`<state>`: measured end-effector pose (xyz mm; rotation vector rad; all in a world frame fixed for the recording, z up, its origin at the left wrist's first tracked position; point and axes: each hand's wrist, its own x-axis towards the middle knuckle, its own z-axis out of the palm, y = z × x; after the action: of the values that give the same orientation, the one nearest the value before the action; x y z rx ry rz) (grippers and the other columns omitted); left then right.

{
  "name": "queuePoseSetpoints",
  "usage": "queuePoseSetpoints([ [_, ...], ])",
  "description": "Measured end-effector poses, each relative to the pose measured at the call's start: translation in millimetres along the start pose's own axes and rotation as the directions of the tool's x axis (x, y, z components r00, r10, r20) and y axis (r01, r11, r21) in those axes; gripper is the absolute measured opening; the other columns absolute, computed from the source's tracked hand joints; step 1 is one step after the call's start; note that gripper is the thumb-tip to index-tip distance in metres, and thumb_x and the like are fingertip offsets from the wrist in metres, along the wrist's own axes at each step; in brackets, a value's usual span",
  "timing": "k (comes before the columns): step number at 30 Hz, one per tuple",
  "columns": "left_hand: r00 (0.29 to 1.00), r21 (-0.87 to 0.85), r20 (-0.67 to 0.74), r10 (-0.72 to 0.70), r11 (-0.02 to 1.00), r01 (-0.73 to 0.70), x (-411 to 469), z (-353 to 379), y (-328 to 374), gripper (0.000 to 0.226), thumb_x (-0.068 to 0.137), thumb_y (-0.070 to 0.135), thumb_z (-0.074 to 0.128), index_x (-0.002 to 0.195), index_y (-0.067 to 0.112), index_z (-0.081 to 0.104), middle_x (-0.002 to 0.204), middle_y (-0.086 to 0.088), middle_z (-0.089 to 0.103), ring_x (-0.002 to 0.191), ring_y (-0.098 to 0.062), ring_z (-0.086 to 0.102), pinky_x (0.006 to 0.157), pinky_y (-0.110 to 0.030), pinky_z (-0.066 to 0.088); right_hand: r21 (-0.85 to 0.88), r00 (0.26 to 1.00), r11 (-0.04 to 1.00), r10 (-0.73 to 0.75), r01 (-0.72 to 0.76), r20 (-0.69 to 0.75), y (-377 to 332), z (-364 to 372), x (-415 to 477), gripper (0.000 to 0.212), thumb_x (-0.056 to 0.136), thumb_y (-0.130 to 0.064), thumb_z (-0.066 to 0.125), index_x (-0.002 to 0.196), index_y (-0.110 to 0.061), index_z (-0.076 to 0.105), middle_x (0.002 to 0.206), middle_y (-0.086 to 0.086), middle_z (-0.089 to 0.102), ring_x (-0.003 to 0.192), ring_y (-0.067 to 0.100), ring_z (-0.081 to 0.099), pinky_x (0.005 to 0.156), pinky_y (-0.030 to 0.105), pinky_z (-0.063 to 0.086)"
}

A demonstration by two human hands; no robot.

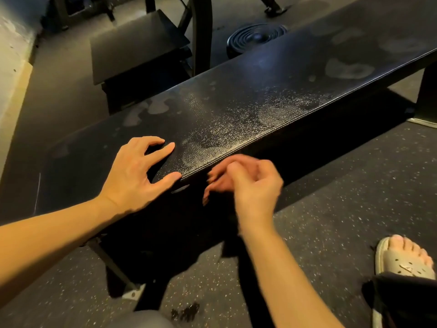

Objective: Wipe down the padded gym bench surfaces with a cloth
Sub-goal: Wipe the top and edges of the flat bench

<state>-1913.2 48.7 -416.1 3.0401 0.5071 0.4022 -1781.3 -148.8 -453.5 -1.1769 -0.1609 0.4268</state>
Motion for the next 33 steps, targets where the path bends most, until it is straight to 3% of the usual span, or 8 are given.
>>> queuePoseSetpoints([
  [3, 1.000, 0.004, -0.015, 0.006, 1.000, -0.006, -1, 2, -1, 0.069, 0.090, 0.066, 0.054, 0.143, 0.023, 0.060, 0.138, -0.003, 0.055, 0.129, -0.024, 0.048, 0.108, -0.038, 0.033, -0.045, 0.932, 0.986, -0.167, 0.161, -0.322, -29, -30, 47, 0.013, 0.087, 0.013, 0.048, 0.080, 0.007, 0.057, 0.063, 0.005, 0.071, 0.051, 0.018, 0.068, 0.053, 0.030, 0.055],
  [5, 1.000, -0.005, -0.026, 0.005, 1.000, -0.005, 0, 2, -1, 0.069, 0.089, 0.067, 0.055, 0.141, 0.022, 0.062, 0.136, -0.003, 0.056, 0.127, -0.023, 0.049, 0.106, -0.037, 0.034, -0.169, 0.892, 0.980, -0.168, 0.105, -0.420, -18, -35, 56, 0.009, 0.094, 0.001, 0.052, 0.088, -0.002, 0.059, 0.068, -0.002, 0.072, 0.058, 0.007, 0.069, 0.063, 0.032, 0.059],
  [8, 1.000, -0.015, -0.017, 0.005, 1.000, -0.005, 0, 1, -1, 0.071, 0.090, 0.070, 0.053, 0.140, 0.022, 0.063, 0.134, -0.002, 0.056, 0.125, -0.022, 0.050, 0.106, -0.036, 0.035, -0.203, 0.948, 0.979, -0.056, -0.009, -0.314, 14, -17, 28, 0.008, 0.087, -0.010, 0.057, 0.089, -0.005, 0.063, 0.079, 0.007, 0.073, 0.070, 0.022, 0.073, 0.073, 0.048, 0.060],
  [12, 0.999, -0.084, 0.026, -0.021, 0.996, 0.023, 2, -7, -1, 0.075, 0.086, 0.076, 0.054, 0.140, 0.025, 0.063, 0.136, 0.003, 0.056, 0.125, -0.018, 0.049, 0.108, -0.040, 0.039, -0.400, 0.996, 0.913, 0.084, -0.083, -0.015, 43, 15, -38, 0.007, 0.088, -0.014, 0.069, 0.080, -0.014, 0.069, 0.073, -0.002, 0.070, 0.066, 0.009, 0.064, 0.070, 0.033, 0.052],
  [17, 0.996, -0.046, 0.093, -0.015, 0.999, 0.020, -18, -31, -19, 0.075, 0.087, 0.077, 0.049, 0.139, 0.026, 0.064, 0.144, 0.002, 0.056, 0.131, -0.017, 0.049, 0.110, -0.036, 0.035, -0.424, 0.899, 0.898, 0.281, -0.122, 0.337, 47, 65, -83, 0.022, 0.092, -0.013, 0.065, 0.081, -0.031, 0.073, 0.083, -0.005, 0.074, 0.082, 0.009, 0.071, 0.079, 0.028, 0.055],
  [23, 0.996, 0.081, 0.081, -0.035, 0.996, 0.029, -59, -40, -62, 0.081, 0.089, 0.079, 0.046, 0.145, 0.022, 0.059, 0.146, -0.005, 0.056, 0.134, -0.024, 0.049, 0.114, -0.040, 0.034, -0.286, 0.959, 0.924, 0.280, -0.255, 0.050, 42, 80, -84, 0.008, 0.085, -0.010, 0.073, 0.079, -0.013, 0.078, 0.070, 0.002, 0.074, 0.057, 0.004, 0.064, 0.055, 0.020, 0.049],
  [29, 0.998, 0.022, -0.010, -0.057, 0.998, 0.057, -68, -22, -63, 0.080, 0.088, 0.079, 0.050, 0.146, 0.023, 0.057, 0.147, -0.002, 0.053, 0.136, -0.022, 0.047, 0.115, -0.048, 0.034, -0.236, 0.970, 0.962, 0.080, -0.136, -0.230, 35, 49, -46, 0.013, 0.089, -0.009, 0.064, 0.080, -0.009, 0.074, 0.071, 0.005, 0.075, 0.068, 0.017, 0.074, 0.072, 0.042, 0.063],
  [33, 0.998, 0.013, -0.037, -0.059, 0.998, 0.060, -68, -21, -62, 0.080, 0.088, 0.078, 0.051, 0.145, 0.022, 0.058, 0.145, -0.003, 0.055, 0.134, -0.023, 0.048, 0.116, -0.044, 0.033, -0.253, 0.992, 0.960, 0.126, -0.123, -0.004, 38, 85, -85, 0.019, 0.092, 0.002, 0.055, 0.080, 0.003, 0.071, 0.061, 0.003, 0.072, 0.055, 0.011, 0.070, 0.059, 0.029, 0.056],
])
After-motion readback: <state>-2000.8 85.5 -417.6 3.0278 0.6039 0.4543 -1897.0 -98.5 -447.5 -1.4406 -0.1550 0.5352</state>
